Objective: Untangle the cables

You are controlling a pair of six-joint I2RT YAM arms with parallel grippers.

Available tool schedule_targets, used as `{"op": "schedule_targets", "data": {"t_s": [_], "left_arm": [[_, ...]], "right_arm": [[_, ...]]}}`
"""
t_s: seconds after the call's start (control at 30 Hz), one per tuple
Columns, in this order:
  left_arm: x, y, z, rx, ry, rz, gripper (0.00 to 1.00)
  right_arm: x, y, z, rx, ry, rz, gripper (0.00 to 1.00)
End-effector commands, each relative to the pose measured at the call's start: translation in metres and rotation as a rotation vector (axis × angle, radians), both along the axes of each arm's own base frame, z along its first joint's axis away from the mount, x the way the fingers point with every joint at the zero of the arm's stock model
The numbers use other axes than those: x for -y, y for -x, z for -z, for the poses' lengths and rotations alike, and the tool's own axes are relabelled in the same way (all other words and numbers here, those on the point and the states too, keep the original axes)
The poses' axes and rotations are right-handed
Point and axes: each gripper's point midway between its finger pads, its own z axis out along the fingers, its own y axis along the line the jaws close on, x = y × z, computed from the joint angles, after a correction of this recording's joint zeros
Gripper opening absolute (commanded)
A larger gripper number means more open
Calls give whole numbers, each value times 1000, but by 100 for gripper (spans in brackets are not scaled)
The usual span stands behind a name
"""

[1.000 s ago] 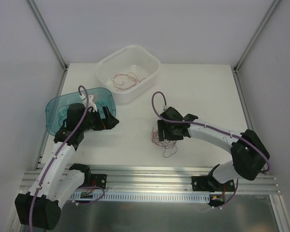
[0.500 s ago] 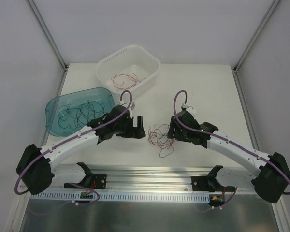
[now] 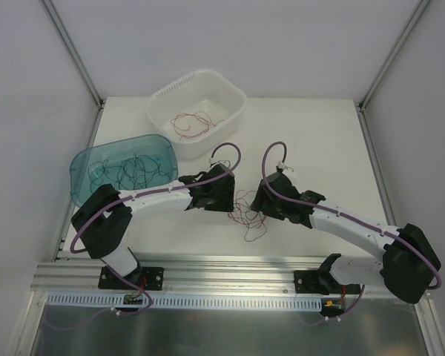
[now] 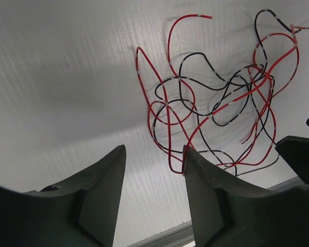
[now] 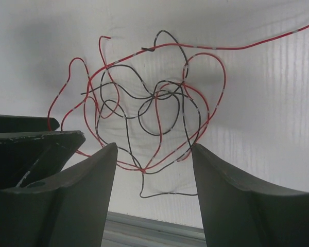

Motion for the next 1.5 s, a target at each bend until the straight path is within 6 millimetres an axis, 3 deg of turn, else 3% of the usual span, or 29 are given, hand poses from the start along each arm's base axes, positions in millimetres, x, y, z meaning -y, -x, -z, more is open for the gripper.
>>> {"op": "schedule_targets", "data": {"t_s": [0.0,0.03,0.17,0.3,0.47,0.6,0.67,0.77,0.8,0.87,0.9,0.97,1.07,1.1,1.17,1.27,1.37,1.47], "left_arm": [[5,-6,-3,27,-1,-36,47],[6,-6,-2,26,0,-36,32],[5,-2,-5,29,11,-41,0],[2,-1,-13,45,31,-51,0],[-1,1,-20,58,56,-65,0],[-10,0,-26,92,57,-89,0],[-15,-2,-26,107,45,-99,0],[-20,-2,-26,118,38,-108,0],[-22,-2,-26,119,39,-110,0],[-25,-2,-26,124,34,-114,0],[-29,-3,-26,127,34,-125,0],[-31,-3,-28,125,45,-131,0],[-29,-2,-41,136,85,-124,0],[-26,-2,-52,150,116,-117,0],[-19,1,-63,147,163,-89,0],[-12,6,-82,149,230,-67,0],[-11,7,-89,150,260,-80,0],[-11,8,-90,144,266,-89,0]], "right_arm": [[-19,-6,1,0,-62,5,63],[-22,-7,3,-1,-65,7,62],[-26,-6,19,-35,-45,11,58],[-28,-3,34,-69,-31,9,46],[-26,-2,38,-72,-16,10,29],[-18,-1,33,-57,9,7,5],[-11,0,22,-29,24,-1,1],[2,-3,2,20,58,5,1],[3,-6,-18,71,44,-5,1],[19,-9,-35,121,91,13,1],[24,-12,-57,175,82,16,1],[40,-12,-72,216,117,33,1],[44,-12,-102,292,104,-11,1],[41,-11,-108,305,94,-44,7],[35,-8,-114,303,89,-96,20],[35,-4,-102,264,106,-115,40],[20,4,-86,234,83,-205,45],[-11,18,-81,234,30,-353,46]]}}
